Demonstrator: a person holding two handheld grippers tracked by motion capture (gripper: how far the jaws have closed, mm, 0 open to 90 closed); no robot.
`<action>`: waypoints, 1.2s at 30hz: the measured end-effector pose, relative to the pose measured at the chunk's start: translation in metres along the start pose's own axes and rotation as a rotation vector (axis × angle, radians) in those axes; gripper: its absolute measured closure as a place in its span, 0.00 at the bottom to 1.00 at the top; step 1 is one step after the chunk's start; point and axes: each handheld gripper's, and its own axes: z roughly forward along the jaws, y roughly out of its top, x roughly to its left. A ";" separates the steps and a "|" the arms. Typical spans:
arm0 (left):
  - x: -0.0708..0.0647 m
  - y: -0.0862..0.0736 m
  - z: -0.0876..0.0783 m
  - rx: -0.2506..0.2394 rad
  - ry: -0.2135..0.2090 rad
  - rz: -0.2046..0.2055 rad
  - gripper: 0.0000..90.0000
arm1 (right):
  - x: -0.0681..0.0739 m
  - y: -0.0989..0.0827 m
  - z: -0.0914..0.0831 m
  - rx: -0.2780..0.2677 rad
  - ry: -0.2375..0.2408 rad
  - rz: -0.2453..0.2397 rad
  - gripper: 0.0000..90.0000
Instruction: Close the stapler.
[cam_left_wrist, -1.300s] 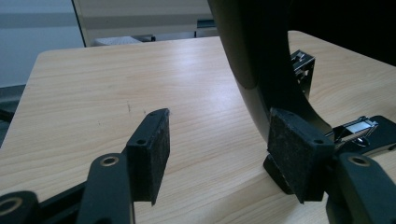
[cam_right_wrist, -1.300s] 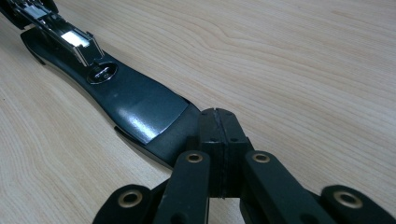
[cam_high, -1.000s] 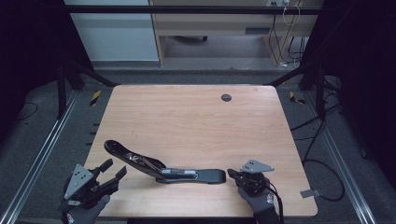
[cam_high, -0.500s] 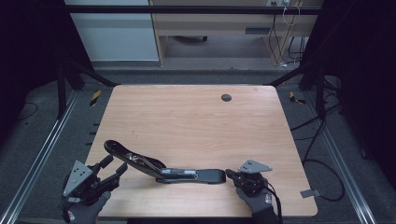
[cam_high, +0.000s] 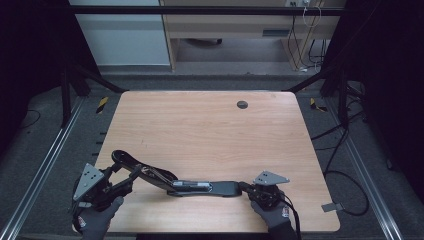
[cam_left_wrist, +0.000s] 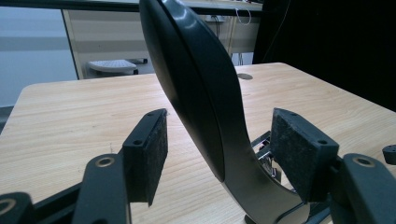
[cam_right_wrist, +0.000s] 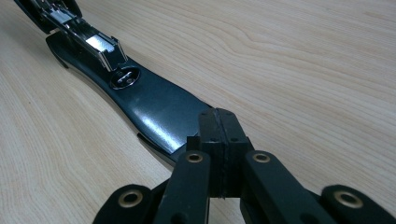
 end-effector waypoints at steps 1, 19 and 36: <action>0.000 0.000 0.000 0.000 0.000 0.000 0.42 | 0.000 0.000 0.000 0.000 0.000 0.000 1.00; 0.001 0.005 0.006 -0.020 0.005 -0.018 0.54 | 0.006 0.002 0.011 0.020 0.027 -0.002 1.00; 0.003 0.005 0.007 -0.023 0.004 -0.050 0.60 | 0.010 0.001 0.018 0.039 0.042 0.004 1.00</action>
